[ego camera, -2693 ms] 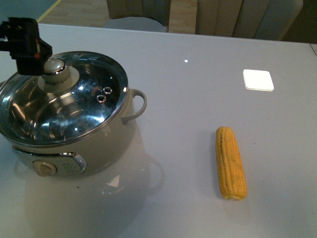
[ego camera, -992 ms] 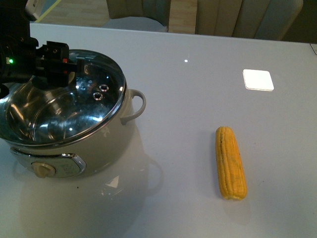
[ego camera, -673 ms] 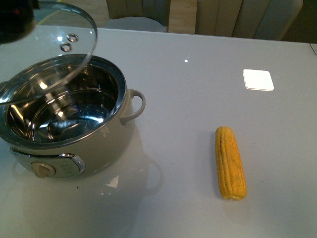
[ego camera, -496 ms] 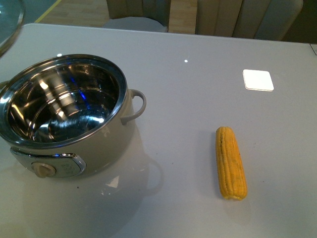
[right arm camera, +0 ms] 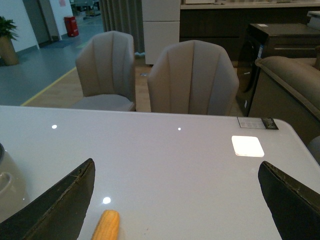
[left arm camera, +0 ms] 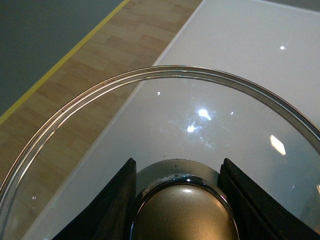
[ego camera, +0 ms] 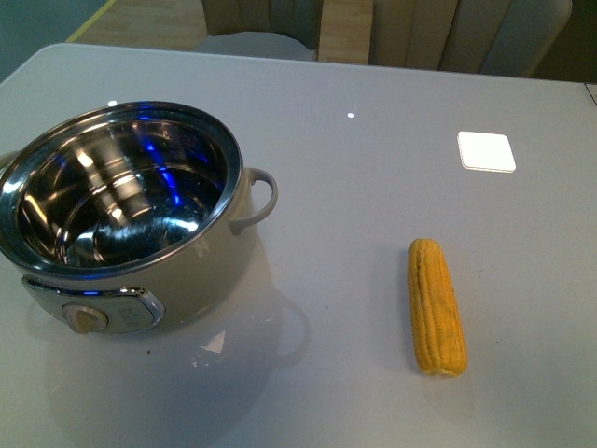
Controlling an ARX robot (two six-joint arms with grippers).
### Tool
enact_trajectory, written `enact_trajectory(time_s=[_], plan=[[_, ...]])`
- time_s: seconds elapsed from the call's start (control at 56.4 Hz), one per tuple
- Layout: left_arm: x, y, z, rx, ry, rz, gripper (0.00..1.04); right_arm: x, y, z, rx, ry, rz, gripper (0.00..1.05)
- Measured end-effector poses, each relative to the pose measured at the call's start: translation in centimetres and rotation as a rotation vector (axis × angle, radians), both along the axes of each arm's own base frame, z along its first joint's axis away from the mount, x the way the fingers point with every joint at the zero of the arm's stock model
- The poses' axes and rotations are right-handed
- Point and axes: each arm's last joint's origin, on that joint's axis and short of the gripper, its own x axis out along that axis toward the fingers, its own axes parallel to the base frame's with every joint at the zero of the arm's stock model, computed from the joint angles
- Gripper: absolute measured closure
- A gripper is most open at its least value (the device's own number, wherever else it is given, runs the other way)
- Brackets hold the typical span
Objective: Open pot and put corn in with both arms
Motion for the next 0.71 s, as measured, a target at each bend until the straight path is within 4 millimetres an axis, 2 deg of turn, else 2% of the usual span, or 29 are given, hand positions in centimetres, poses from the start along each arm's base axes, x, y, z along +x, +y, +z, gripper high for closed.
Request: enact_trajectory(time_s=[0.071,0.23,0.62,0.709], plan=[[0.2,0.2,-2.1,0.006,0.02,-0.008,0.61,0.0,0.0,0.0,0.0,0.0,0.0,0.09],[0.8,0.2,-5.1,-0.013,0.063,-0.021,0.61,0.0,0.0,0.0,0.0,0.0,0.0,0.09],[4.1,0.7,-9.5,-0.004,0.084,-0.006,0.61,0.0,0.0,0.0,0.0,0.0,0.0,0.09],[4.9,0.6,-11.2,-0.01,0.102,-0.013,0.61,0.0,0.0,0.0,0.0,0.0,0.0,0.09]])
